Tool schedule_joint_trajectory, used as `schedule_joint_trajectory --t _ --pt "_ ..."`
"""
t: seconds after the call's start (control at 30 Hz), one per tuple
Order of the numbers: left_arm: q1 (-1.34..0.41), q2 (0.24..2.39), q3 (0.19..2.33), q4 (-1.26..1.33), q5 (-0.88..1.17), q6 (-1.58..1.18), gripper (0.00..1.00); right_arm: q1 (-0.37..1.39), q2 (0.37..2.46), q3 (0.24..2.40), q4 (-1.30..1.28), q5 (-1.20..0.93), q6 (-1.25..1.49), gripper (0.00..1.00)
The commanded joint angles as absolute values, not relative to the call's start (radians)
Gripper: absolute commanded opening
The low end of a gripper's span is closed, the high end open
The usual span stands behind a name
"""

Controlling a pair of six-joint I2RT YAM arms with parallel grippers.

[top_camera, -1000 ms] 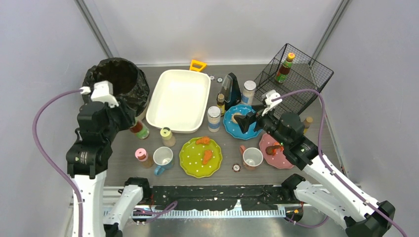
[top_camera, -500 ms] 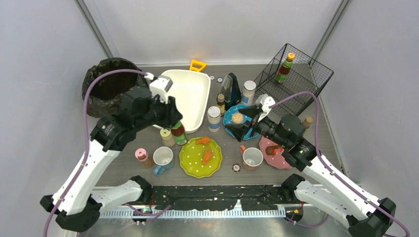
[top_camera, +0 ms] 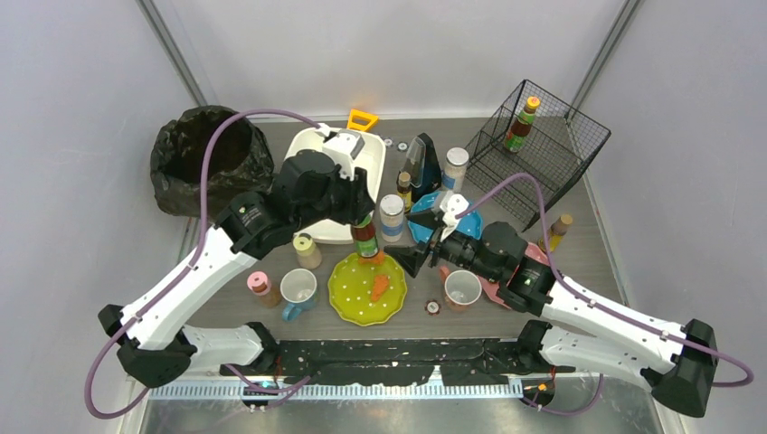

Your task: Clear the kitchen counter

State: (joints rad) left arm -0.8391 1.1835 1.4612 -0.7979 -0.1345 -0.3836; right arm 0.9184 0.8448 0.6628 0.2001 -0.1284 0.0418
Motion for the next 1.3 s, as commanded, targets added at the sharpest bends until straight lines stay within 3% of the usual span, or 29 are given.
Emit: schedule_joint_trajectory --t 0.0,0.57,0.87,1.0,1.07,1.2,1.27 --pt "-0.884 1.196 1.565 -0.632 -0.173 -0.424 0.00 0.996 0.894 0.709 0.324 0.046 -0.042 0.91" --pt "-0.971 1.263 1.557 -0.536 -0.230 -0.484 0.00 1.074 1.048 0.750 0.523 0.210 -0.113 0.85" --pt "-1.000 1.280 1.552 -0.503 -0.250 -0.516 0.00 1.081 1.081 0.754 0.537 0.275 -0.095 0.71" --pt "-1.003 1.265 1.528 -0.475 -0.264 -0.528 0.00 1.081 1.088 0.743 0.537 0.288 -0.090 0.58" --pt "-1.003 1.260 1.521 -0.469 -0.265 -0.529 0.00 1.081 1.086 0.739 0.531 0.294 -0.086 0.46" --pt "-1.003 1.254 1.520 -0.477 -0.267 -0.515 0.00 1.082 1.062 0.728 0.523 0.297 -0.079 0.13" --pt "-1.003 1.249 1.520 -0.479 -0.271 -0.505 0.03 1.081 1.050 0.729 0.513 0.298 -0.080 0.06"
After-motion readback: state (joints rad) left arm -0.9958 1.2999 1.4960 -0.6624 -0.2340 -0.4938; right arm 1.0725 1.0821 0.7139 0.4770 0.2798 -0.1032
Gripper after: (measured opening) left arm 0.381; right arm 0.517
